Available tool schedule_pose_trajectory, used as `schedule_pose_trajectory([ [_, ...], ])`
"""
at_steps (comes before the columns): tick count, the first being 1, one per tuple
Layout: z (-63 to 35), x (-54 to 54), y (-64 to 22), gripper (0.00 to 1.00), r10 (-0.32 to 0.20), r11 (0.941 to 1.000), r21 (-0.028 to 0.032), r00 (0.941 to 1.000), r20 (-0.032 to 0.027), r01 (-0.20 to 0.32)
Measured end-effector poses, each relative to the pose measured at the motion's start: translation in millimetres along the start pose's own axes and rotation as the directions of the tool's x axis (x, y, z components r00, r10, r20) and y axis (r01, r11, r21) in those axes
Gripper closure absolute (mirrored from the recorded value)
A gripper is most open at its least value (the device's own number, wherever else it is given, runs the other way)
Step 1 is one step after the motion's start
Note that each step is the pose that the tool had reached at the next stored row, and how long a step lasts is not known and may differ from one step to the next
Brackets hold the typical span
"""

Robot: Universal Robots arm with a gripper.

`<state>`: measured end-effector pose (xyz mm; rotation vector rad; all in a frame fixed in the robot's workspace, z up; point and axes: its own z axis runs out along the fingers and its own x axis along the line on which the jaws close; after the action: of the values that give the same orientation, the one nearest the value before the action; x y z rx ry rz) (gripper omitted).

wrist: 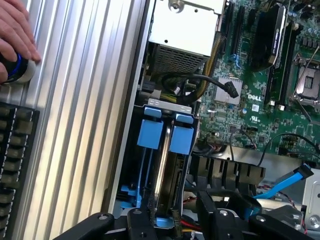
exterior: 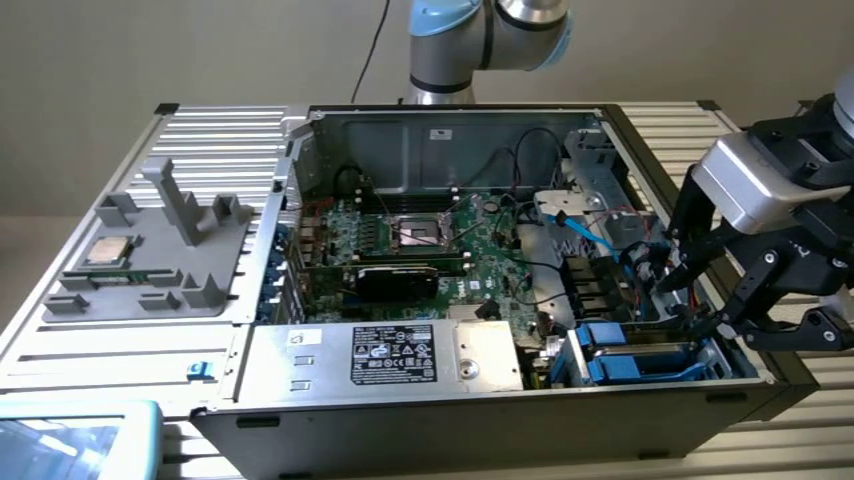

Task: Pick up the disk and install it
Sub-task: 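Insert the first disk wire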

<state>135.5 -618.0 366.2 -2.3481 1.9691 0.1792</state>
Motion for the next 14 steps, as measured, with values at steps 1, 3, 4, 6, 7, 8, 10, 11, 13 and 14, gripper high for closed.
schedule_pose_trajectory([
  [1, 0.0, 0.0, 0.0, 0.53, 0.000, 1.0000, 0.0000, 1.0000, -0.0001, 0.000],
  [3, 0.4, 0.4, 0.0, 0.53, -0.001, 1.0000, -0.0002, 1.0000, -0.0001, 0.001],
  [4, 1.3, 0.9, 0.1, 0.53, -0.001, 1.0000, -0.0002, 1.0000, 0.0002, 0.001],
  [6, 4.4, 1.9, 0.1, 0.53, -0.002, 1.0000, -0.0003, 1.0000, 0.0007, 0.002],
  [7, 6.2, 2.6, 0.2, 0.53, -0.002, 1.0000, -0.0001, 1.0000, 0.0016, 0.002],
  [8, 7.9, 2.9, 0.2, 0.53, -0.003, 1.0000, -0.0001, 1.0000, 0.0023, 0.003],
  [10, 11.3, 3.4, 0.1, 0.53, -0.003, 1.0000, 0.0003, 1.0000, 0.0048, 0.003],
  [11, 13.0, 3.6, -0.1, 0.53, -0.004, 1.0000, 0.0004, 1.0000, 0.0058, 0.004],
  [13, 15.4, 4.2, -1.4, 0.53, -0.008, 1.0000, -0.0001, 1.0000, 0.0061, 0.008],
  [14, 16.4, 4.4, -2.0, 0.53, -0.011, 0.9999, -0.0005, 0.9999, 0.0062, 0.011],
])
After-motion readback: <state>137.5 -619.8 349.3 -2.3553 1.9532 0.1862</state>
